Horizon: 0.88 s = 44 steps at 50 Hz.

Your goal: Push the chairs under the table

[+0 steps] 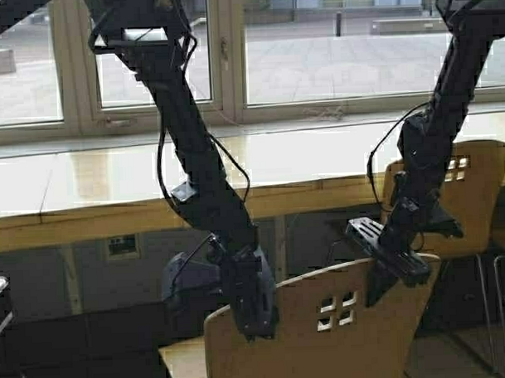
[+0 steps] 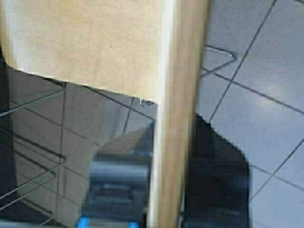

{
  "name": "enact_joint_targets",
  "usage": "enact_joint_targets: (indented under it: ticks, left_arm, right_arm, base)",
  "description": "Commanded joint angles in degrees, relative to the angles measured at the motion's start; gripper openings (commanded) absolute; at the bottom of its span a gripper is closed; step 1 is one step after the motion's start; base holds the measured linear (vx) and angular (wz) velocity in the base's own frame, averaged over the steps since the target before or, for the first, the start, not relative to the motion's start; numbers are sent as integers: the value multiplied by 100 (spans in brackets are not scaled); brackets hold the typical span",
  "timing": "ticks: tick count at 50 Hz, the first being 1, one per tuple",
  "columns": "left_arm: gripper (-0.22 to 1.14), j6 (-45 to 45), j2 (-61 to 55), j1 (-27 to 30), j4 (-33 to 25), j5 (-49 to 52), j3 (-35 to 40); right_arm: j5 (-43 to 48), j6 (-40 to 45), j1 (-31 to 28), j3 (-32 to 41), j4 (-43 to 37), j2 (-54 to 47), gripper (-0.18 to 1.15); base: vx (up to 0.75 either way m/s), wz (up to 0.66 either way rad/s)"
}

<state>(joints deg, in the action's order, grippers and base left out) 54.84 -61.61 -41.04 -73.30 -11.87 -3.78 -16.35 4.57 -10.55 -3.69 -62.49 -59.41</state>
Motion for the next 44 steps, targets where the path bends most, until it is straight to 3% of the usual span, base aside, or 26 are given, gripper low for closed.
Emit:
enact_joint_targets:
  ticks: [1, 44]
  left_arm:
    - [0, -176, 141, 185, 44, -53, 35]
    - [3, -501, 650, 984, 167, -114, -633]
  right_arm:
    - [-105, -158, -44, 97, 88, 141, 2]
    - [-343, -158, -281, 9, 193, 255, 4]
  base:
    - [1, 2]
    - [10, 7]
